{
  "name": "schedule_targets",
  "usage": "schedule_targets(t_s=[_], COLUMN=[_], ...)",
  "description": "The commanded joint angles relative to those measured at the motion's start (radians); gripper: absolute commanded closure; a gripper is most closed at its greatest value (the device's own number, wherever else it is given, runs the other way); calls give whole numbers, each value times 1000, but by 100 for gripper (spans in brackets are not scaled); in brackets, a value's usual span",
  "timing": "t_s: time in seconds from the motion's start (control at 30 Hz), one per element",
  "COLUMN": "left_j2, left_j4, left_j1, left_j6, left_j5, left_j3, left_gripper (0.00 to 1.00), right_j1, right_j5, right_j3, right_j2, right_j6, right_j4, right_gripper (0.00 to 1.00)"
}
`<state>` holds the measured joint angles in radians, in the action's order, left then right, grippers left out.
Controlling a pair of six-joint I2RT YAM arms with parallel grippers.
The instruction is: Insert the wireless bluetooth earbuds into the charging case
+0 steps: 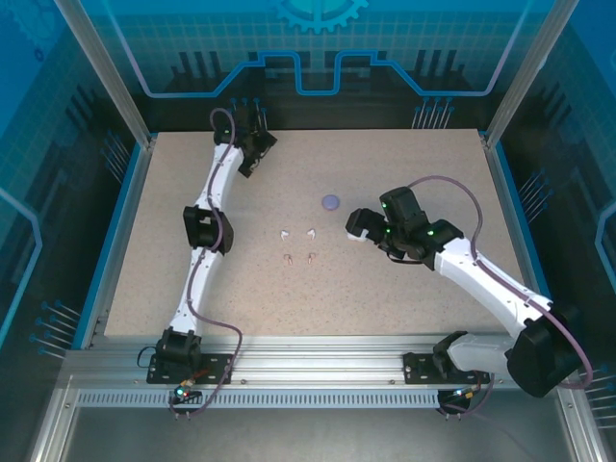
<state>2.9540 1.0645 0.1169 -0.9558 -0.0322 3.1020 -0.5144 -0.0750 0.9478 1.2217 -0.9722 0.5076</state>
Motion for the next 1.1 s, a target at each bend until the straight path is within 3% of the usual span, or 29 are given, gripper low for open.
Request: schedule_targets(t_s=[0.0, 0.13, 0.3, 0.7, 0.83, 1.07], left_j2=[-35, -103, -144, -58, -39, 14], left_j4=[106, 107, 76, -129, -214, -280], left_j1=[37, 77, 56, -59, -75, -95], left_j6=[23, 97, 137, 137, 174, 123], left_j5=[19, -11, -45, -28, -33, -9], left_j3=[61, 62, 61, 61, 60, 60], left_gripper=[1, 1, 1, 1, 1, 1], right_j1=[1, -1, -3, -4, -4, -4], right_j5=[-15, -11, -4, 5, 9, 15], right_j3=[-15, -17, -17, -6, -10, -27], right_j2=[-29, -36, -30, 8, 19, 21], right_j6=[-19, -19, -19, 0, 6, 0], right_j4=[2, -5, -14, -18, -15, -19], right_gripper=[3, 3, 3, 3, 3, 3])
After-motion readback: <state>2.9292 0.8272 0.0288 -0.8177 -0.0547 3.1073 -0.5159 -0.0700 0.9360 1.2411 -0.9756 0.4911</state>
